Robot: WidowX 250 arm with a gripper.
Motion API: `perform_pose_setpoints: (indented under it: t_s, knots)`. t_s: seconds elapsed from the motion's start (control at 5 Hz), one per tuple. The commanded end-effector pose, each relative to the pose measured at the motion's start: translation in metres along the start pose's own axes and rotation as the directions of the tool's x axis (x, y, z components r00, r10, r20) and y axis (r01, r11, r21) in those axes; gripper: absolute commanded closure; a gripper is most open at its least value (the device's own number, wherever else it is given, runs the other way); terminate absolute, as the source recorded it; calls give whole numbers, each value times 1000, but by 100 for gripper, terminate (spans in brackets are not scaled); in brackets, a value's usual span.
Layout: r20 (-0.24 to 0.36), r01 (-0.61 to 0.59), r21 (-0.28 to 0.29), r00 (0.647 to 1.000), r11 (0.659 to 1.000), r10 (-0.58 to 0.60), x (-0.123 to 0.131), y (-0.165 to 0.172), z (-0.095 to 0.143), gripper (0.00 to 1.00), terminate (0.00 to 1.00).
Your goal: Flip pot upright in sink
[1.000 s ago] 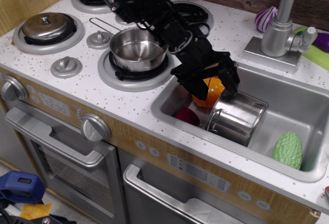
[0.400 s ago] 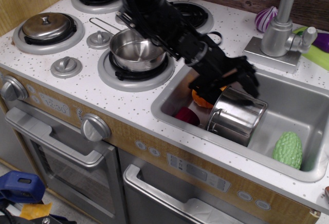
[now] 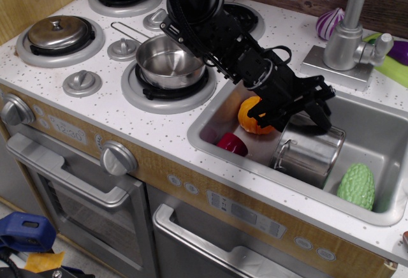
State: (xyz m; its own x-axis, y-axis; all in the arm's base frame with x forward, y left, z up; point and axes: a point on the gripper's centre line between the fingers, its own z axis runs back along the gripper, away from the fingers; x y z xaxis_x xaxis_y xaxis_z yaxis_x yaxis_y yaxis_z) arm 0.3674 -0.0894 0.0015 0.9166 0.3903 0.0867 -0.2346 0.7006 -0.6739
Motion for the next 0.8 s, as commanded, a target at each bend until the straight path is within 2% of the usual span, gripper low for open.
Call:
perform_pose_setpoints:
  t_s: [0.0,0.2,0.4,0.6]
  knots:
    - [71,59,124,995,990,-69,8,-14,7,100,0]
    - [85,64,191,993,980,-81,9,-16,8,100,0]
    - [103,106,320,984,942,-146,9,-19,8,100,0]
    - [101,131,360,979,924,-178,13,-20,6,100,0]
